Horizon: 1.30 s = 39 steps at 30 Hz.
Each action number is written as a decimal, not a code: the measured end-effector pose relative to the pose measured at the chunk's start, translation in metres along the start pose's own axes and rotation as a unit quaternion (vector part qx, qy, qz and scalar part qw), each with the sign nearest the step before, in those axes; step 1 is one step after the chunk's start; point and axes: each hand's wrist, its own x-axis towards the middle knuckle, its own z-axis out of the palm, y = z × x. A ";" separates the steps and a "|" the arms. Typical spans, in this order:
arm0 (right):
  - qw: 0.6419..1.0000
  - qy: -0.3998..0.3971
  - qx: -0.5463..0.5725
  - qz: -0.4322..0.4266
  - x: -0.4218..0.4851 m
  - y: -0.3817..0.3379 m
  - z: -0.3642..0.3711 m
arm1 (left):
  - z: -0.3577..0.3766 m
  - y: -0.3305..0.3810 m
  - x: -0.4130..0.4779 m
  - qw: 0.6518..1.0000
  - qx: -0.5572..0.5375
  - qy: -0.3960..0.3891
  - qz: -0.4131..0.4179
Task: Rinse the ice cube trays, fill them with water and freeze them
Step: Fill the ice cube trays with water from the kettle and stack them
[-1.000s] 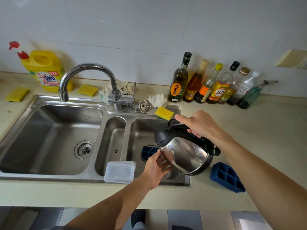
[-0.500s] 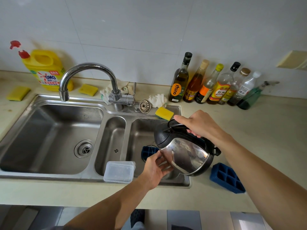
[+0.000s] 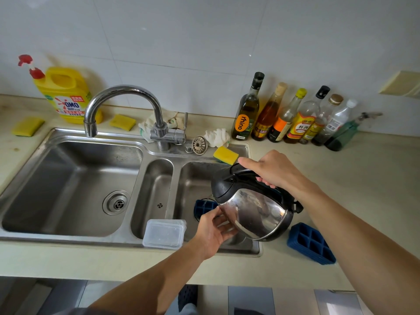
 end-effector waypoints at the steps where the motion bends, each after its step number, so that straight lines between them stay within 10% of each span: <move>1: 1.000 0.000 0.000 -0.001 0.000 0.000 0.000 | 0.000 0.000 0.000 1.000 -0.001 0.002 0.000; 39: 1.000 0.003 -0.024 -0.010 -0.010 0.014 -0.029 | 0.017 -0.019 0.008 1.000 0.010 -0.022 -0.019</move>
